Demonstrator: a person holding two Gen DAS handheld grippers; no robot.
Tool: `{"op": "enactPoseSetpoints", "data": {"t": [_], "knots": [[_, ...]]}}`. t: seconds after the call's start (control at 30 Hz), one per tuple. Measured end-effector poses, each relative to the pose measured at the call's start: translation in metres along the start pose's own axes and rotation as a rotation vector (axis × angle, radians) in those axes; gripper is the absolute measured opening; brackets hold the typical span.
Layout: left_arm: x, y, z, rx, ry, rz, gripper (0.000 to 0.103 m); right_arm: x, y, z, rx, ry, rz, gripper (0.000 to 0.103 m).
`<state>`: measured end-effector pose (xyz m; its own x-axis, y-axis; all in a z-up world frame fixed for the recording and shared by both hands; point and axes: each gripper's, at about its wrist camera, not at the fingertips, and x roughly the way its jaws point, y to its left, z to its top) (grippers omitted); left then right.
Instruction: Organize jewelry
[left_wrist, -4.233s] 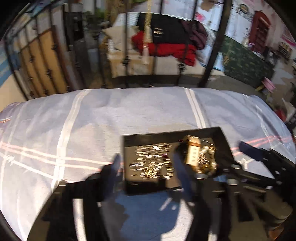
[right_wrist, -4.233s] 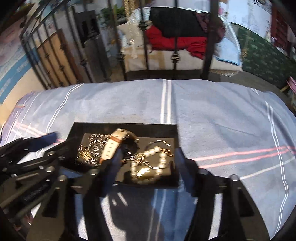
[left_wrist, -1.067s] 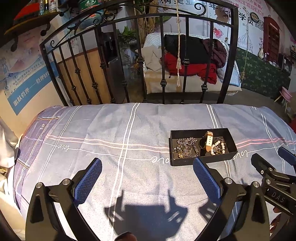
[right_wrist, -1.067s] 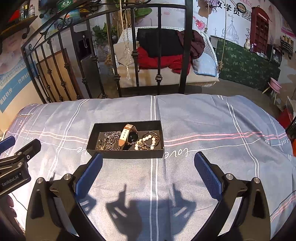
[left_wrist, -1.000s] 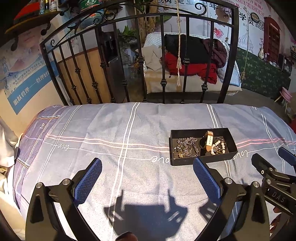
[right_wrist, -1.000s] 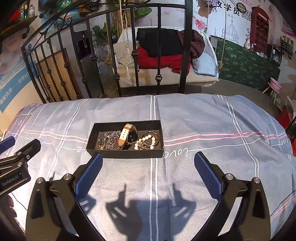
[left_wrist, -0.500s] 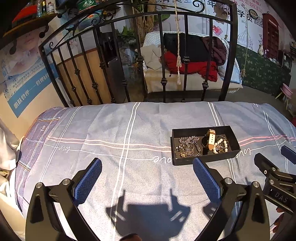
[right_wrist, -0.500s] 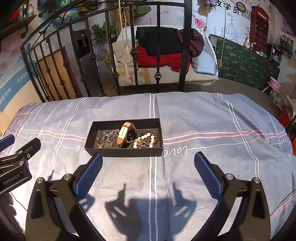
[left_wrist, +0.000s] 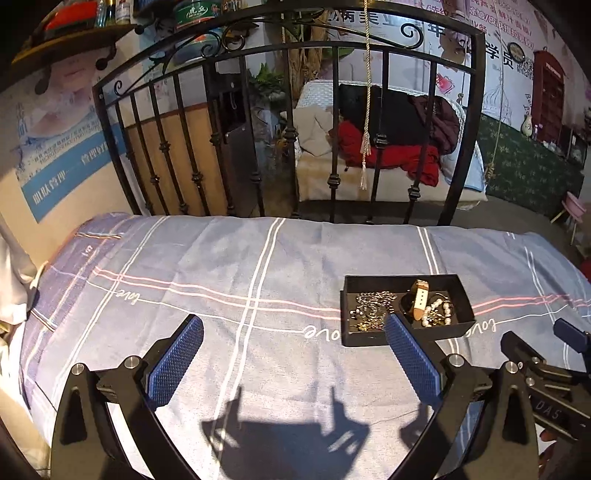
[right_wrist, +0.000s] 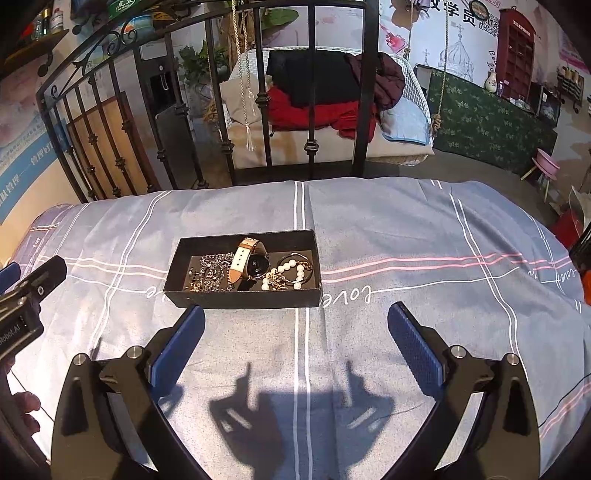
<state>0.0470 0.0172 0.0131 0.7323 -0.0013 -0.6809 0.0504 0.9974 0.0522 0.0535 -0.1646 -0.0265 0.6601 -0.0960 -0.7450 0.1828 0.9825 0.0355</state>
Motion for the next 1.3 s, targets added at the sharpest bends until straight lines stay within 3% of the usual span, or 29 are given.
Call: {"op": "enactPoseSetpoints", "data": {"t": [1.3], "knots": [[0.003,-0.011,-0.003,0.062,0.035,-0.027,0.097,-0.003,0.005,0.004,-0.003,-0.009,0.004,0.098]]}}
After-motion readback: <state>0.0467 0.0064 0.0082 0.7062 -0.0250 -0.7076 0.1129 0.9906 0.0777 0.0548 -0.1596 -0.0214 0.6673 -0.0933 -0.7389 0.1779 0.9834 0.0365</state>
